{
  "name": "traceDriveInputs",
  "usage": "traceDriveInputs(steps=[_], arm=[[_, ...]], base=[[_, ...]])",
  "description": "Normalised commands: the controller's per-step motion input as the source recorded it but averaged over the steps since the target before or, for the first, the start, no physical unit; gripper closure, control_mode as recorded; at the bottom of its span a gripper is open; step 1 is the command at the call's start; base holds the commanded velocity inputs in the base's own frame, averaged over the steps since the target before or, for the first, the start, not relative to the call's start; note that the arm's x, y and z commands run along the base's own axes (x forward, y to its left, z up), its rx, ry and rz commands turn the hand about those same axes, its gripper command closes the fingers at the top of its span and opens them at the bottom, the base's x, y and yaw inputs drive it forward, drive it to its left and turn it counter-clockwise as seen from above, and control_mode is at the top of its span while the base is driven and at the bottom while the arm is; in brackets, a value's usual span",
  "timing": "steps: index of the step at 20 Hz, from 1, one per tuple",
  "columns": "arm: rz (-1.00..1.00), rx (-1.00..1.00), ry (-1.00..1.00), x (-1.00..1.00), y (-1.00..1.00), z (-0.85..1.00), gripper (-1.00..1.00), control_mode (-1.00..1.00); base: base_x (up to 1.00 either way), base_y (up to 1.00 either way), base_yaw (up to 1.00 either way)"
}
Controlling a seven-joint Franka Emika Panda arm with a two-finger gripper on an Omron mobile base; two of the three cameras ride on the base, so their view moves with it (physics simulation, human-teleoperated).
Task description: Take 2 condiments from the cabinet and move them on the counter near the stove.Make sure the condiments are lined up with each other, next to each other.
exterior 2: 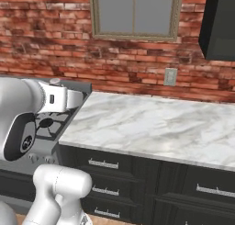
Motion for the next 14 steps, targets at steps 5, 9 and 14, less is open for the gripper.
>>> traceDriveInputs(steps=[5, 9, 14], arm=[[0.07, 0.00, 0.08, 0.14, 0.09, -0.16, 1.00, -1.00], [0.22, -0.03, 0.18, 0.51, 0.22, -0.32, 1.00, -1.00], [0.27, -0.03, 0.17, 0.60, 0.21, -0.35, 1.00, -1.00]], base=[[0.08, 0.08, 0.01], [0.00, 0.00, 0.00], [0.00, 0.00, 0.00]])
